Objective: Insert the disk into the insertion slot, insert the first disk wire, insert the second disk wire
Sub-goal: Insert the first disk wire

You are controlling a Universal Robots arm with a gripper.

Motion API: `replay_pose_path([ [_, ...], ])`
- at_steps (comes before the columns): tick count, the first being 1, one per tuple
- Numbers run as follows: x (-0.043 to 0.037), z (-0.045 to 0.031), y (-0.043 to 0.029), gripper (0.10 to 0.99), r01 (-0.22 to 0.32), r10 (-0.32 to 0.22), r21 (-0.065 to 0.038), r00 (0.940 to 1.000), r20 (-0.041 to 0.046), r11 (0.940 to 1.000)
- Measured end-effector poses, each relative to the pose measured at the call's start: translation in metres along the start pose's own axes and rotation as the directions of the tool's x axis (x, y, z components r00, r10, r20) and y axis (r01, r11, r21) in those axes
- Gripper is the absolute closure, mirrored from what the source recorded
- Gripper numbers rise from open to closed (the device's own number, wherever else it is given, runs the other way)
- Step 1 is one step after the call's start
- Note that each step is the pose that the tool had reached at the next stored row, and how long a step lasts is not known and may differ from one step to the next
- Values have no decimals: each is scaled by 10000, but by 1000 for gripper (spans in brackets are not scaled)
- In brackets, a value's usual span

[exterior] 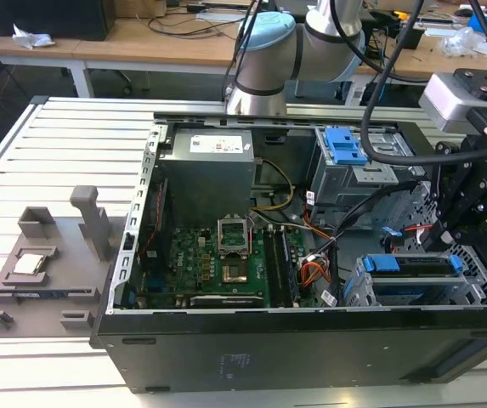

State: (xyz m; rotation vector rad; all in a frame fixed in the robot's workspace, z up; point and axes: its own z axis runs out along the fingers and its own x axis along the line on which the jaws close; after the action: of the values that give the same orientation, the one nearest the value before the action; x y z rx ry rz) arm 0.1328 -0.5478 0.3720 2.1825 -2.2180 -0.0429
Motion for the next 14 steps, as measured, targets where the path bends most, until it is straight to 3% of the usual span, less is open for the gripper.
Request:
replay_pose_path([
  [5,-22,-3,-28,980,50,-50,0,10000,-7,10000],
  [8,-121,-6,-88,980,242,-242,0,9997,-14,9997],
  [14,-240,-10,-203,980,696,-696,0,9976,-33,9976],
])
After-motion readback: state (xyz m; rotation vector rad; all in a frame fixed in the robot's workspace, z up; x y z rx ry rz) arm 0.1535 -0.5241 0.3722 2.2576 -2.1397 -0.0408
